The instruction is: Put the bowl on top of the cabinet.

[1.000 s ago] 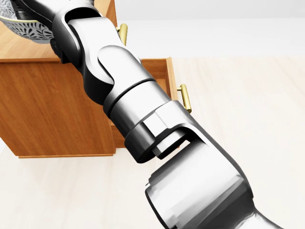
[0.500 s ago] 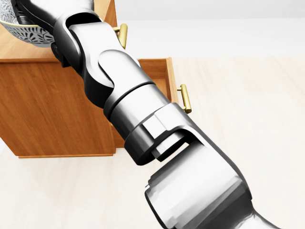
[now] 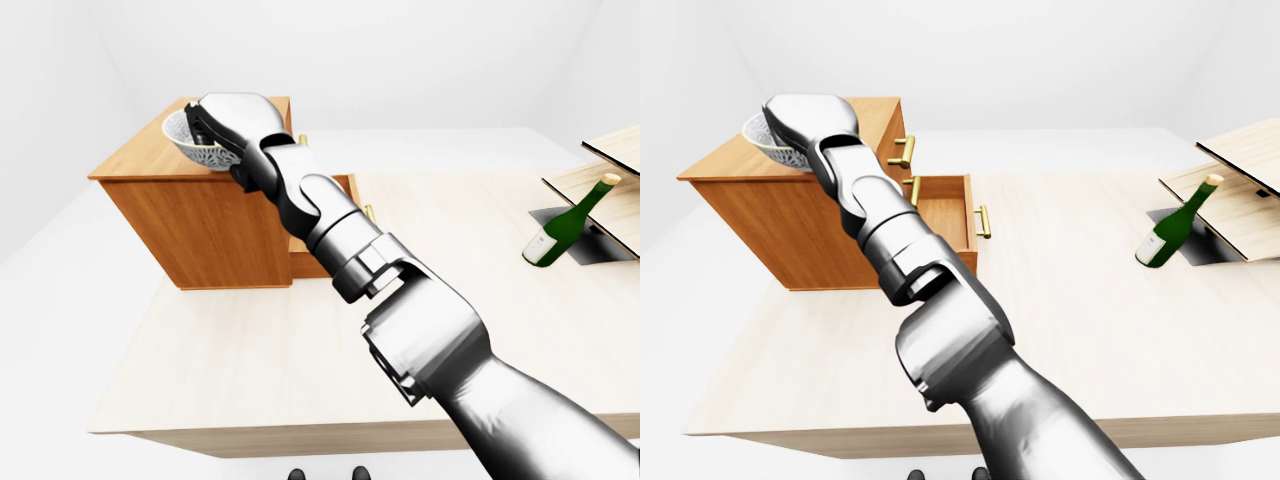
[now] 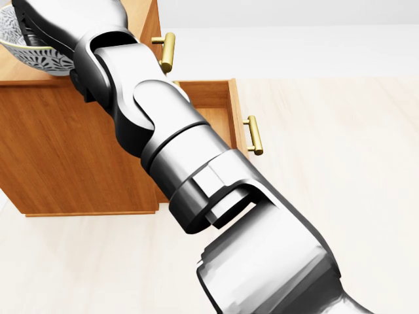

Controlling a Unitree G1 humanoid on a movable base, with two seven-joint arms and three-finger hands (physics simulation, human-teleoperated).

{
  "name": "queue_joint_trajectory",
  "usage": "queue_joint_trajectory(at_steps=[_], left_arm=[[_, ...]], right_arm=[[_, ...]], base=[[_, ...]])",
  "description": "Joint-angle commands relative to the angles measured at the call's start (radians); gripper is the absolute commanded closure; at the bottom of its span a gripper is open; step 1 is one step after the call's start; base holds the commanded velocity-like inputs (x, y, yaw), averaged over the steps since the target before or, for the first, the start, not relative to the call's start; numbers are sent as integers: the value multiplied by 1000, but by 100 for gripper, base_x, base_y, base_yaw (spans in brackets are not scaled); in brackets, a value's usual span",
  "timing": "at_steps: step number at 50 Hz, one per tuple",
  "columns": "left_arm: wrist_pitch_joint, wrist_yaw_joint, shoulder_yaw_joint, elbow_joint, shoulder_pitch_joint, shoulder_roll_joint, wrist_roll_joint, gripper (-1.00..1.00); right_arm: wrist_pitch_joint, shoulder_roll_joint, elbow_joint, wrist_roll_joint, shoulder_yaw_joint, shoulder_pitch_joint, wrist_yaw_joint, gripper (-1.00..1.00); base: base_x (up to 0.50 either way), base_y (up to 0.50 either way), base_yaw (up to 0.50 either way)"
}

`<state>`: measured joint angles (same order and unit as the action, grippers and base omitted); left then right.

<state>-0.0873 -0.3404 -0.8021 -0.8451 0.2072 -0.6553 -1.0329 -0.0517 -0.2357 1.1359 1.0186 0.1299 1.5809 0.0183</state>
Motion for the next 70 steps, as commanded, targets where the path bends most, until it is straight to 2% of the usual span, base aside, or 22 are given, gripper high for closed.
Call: queue_joint_trajectory(at_steps=[1,50,70], left_arm=[[0,-3,0,-2,-2,-2,-5,-98],[0,-17,-19,3,-5,-21,-40,-98],[0,-34,-35,6,-9,-41,-72,-98]], right_arm=[[1,12,4,23,-7,-14,-35,100],[33,39,120,33,-23,32,-93,100],[37,15,138,54,-21,27,-122,100]], base=[[0,0,0],[0,0,0],[0,0,0]])
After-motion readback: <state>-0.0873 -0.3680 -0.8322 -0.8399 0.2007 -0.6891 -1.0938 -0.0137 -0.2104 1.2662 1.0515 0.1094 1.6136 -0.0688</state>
